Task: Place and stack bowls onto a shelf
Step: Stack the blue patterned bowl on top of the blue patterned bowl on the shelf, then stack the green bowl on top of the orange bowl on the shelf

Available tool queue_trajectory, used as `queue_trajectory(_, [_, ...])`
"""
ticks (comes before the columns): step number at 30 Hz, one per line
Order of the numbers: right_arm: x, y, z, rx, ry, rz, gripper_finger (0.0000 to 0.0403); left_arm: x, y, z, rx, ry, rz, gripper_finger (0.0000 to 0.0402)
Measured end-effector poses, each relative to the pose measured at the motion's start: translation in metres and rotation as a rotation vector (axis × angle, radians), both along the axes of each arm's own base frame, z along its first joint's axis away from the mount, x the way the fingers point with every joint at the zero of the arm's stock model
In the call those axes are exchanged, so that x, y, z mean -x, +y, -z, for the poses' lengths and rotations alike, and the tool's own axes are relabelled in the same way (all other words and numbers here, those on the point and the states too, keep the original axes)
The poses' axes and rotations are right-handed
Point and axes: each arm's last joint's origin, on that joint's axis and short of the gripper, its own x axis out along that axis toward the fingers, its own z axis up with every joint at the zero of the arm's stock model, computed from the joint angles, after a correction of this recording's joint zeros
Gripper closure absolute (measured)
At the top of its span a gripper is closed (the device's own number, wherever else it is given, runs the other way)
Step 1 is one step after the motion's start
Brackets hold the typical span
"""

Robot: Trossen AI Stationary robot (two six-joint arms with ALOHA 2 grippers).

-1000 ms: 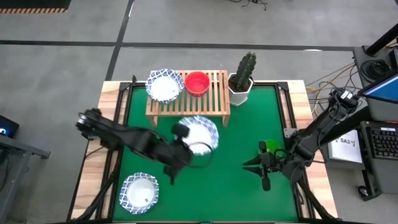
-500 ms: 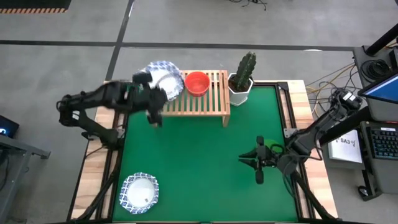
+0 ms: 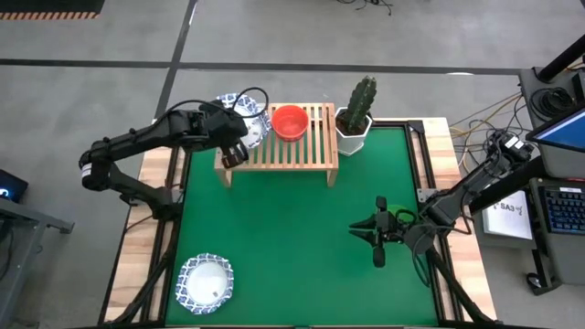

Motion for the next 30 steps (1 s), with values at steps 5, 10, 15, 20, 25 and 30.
queue_trajectory(5, [0.000, -0.001, -0.001, 0.005, -0.011, 0.026, 0.0344, -0.007, 0.002, 0.003, -0.018, -0.028, 0.015, 0.0386])
queue_trajectory(10, [0.000, -0.002, -0.001, 0.016, -0.024, 0.067, 0.0344, -0.007, 0.002, 0.003, -0.025, -0.032, 0.023, 0.0355])
queue_trajectory(15, [-0.002, -0.005, -0.002, 0.011, -0.029, 0.084, 0.0344, -0.008, 0.002, 0.002, -0.025, -0.038, 0.020, 0.0306])
queue_trajectory(20, [-0.006, -0.011, -0.002, 0.011, -0.028, 0.114, 0.0344, -0.008, 0.002, 0.002, -0.019, -0.052, 0.009, 0.0251])
queue_trajectory(25, [-0.007, -0.012, -0.002, 0.013, -0.026, 0.117, 0.0344, -0.009, -0.002, 0.002, 0.072, -0.100, 0.042, 0.0212])
queue_trajectory(30, [-0.007, -0.012, -0.002, 0.015, -0.027, 0.114, 0.0344, -0.006, -0.011, -0.002, 0.129, -0.153, 0.063, 0.0200])
